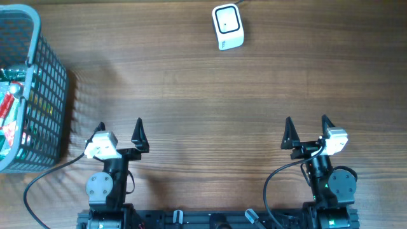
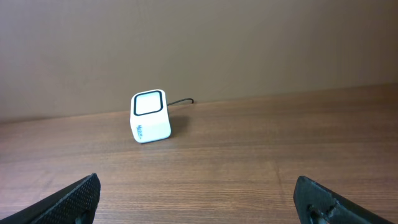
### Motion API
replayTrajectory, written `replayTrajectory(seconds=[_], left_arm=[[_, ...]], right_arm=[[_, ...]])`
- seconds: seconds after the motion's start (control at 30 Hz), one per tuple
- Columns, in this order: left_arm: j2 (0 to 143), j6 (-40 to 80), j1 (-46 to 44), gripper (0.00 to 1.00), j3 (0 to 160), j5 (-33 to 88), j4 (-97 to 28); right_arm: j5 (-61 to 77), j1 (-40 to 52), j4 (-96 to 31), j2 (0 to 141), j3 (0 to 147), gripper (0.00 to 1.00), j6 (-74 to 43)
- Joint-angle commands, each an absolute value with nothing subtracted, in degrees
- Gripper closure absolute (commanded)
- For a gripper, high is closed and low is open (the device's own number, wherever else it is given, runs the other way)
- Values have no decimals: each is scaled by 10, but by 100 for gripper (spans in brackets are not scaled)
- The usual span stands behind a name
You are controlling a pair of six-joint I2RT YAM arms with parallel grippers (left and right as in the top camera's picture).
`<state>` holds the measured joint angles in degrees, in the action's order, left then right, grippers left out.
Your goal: Scan the item barcode
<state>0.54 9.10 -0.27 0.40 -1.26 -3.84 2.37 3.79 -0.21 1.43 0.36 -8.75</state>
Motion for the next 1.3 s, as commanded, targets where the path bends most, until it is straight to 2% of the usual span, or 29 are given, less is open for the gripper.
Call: replayTrajectory(seconds=[0.0, 1.27], left_arm=[[8, 94, -5, 0, 3, -20, -40], [8, 94, -5, 0, 3, -20, -40]], right_arm=[[27, 35, 1, 20, 3, 0, -91], [27, 35, 1, 20, 3, 0, -91]])
